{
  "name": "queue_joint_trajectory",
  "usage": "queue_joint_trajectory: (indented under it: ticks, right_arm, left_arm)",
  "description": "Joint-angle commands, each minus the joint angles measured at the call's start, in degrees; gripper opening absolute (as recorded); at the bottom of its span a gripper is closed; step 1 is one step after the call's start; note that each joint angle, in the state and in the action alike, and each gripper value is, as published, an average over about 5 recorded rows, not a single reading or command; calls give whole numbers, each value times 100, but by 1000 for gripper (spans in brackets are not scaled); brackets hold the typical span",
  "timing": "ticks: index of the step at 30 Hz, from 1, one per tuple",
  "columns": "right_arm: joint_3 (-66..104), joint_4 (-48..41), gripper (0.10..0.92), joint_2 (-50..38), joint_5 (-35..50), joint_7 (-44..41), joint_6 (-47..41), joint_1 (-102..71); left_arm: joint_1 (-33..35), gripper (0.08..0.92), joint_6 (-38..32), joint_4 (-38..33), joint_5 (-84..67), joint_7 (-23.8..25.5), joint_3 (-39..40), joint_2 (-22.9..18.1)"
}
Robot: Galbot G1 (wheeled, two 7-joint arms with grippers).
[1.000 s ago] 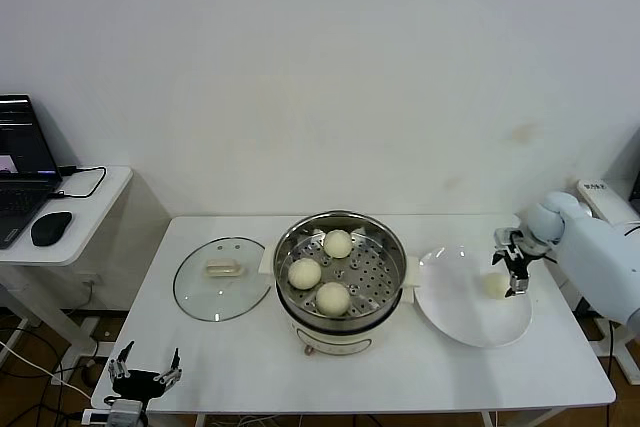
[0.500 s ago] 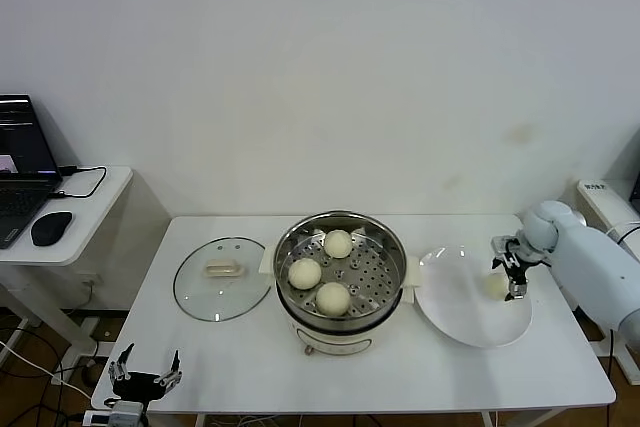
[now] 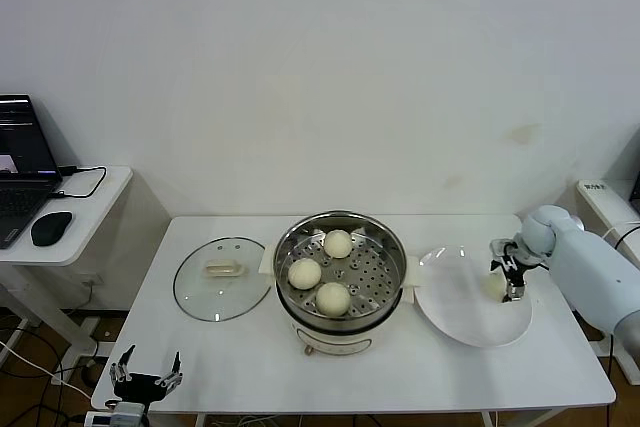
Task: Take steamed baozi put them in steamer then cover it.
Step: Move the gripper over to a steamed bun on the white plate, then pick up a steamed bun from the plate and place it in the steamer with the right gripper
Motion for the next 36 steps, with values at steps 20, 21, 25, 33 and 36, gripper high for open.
queue_joint_trajectory:
  ticks: [20,21,25,33,36]
  right_arm:
    - [-1459,1900,636,-1087,2437,-448,-1159,1723]
    - [-1606,2087,636,-1133,2629,-470,-1260,1896]
    - [-2198,2725,636,-1196,3346,-490,-1740,2554]
    - [-3316,3331,636,-588,4493,-503,-2416,3860]
    - [-3612,3372,636,-224,4802,-488,-2593,4193]
  left_arm:
    - [-51,823,-9,-79,1,-15,20,61]
    - [-51,823,-9,-99,3,-15,17,73]
    - [-40,823,-9,-168,-4,-8,-7,128]
    - [-1,823,-11,-304,-59,-6,-95,247]
    - [-3,823,-11,-361,-63,-5,-126,251]
